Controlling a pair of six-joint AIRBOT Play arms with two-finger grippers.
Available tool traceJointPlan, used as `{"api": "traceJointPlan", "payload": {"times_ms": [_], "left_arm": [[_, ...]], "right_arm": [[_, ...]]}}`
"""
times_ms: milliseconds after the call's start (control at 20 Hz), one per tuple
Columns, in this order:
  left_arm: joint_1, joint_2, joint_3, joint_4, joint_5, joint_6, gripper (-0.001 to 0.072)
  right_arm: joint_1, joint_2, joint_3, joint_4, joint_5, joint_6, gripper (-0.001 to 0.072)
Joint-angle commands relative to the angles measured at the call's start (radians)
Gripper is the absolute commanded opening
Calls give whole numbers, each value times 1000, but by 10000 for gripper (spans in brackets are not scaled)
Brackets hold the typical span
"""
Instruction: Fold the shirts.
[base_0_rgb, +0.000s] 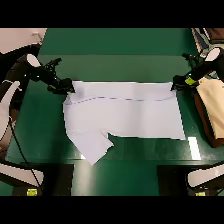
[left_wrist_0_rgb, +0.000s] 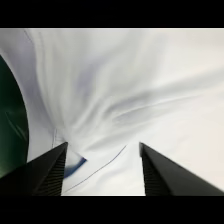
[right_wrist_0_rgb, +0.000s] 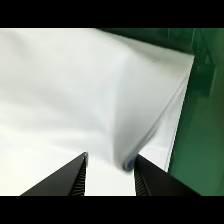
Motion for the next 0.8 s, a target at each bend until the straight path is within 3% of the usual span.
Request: {"api": "traceJointPlan", "payload": {"times_ms": [0,150,250,300,350,400,750], "left_arm": [[14,64,-18,19,-50,27,492],[34,231,-89,168,-115,27,493],[36,354,-219,185,-119,19,492],[36,416,-306,164,-113,17,493],[33,475,-397,134,-97,16,492],[33,536,-499,111,-77,0,492],[33,771,-1006,-109,87,-82,492]], "right_arm": [[-13,23,35,1,126,-37,341],[-57,154,-68,13,124,-39,341],[-103,256,-185,89,105,-47,346],[-122,299,-238,136,91,-53,375],[-141,340,-291,183,77,-54,460],[-159,378,-338,221,64,-55,472],[-129,535,-516,286,-34,-80,470]]}}
